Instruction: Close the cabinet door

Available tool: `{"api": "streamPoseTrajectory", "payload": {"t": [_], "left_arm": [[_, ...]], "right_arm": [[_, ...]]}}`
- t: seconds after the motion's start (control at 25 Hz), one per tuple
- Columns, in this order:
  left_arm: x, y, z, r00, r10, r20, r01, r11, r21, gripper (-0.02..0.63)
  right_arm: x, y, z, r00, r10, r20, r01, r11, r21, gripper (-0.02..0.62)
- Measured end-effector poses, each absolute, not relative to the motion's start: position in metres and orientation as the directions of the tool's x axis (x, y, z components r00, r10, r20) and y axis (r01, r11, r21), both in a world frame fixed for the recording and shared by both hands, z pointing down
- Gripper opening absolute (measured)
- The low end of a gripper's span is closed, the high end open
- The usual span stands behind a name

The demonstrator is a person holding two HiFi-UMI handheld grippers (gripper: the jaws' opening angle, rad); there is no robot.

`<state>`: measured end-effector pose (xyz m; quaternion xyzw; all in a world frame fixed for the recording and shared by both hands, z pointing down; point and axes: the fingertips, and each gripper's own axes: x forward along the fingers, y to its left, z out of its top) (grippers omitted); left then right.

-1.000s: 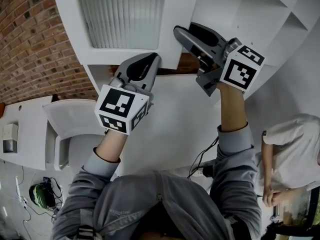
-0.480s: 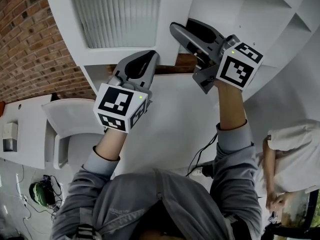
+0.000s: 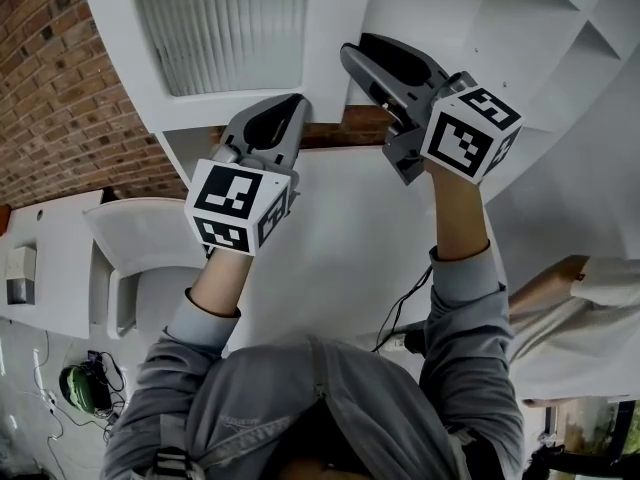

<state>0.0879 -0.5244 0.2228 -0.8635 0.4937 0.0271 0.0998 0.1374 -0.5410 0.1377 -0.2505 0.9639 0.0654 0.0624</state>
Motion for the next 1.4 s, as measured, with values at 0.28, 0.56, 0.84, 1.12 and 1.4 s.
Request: {"api": "streamPoseTrajectory", "payload": {"t": [0.28, 0.56, 0.84, 1.12, 1.4], "left_arm": [[0.086, -0.531, 0.223, 0.5, -0.854, -0.145, -0.864, -0.482, -0.144, 0.006], [0.085, -0.537, 0.222, 0.496, -0.857, -0.143, -0.867, -0.478, -0.139, 0.006], [0.081, -0.544, 0.224, 0.493, -0.859, -0.14, -0.869, -0.476, -0.138, 0.006], [0.079, -0.55, 0.222, 0.488, -0.861, -0.141, -0.871, -0.472, -0.134, 0.006], [0.082, -0.55, 0.223, 0.487, -0.861, -0.143, -0.872, -0.471, -0.132, 0.006]], "right_arm": [[0.147, -0.549, 0.145, -0.842, -0.52, -0.142, -0.535, 0.839, 0.097, 0.132], [0.153, -0.55, 0.151, -0.826, -0.548, -0.134, -0.561, 0.823, 0.086, 0.11], [0.153, -0.551, 0.155, -0.814, -0.565, -0.134, -0.577, 0.812, 0.081, 0.091], [0.155, -0.549, 0.16, -0.8, -0.587, -0.126, -0.597, 0.798, 0.075, 0.065], [0.166, -0.54, 0.17, -0.777, -0.616, -0.13, -0.624, 0.78, 0.037, 0.031]]}}
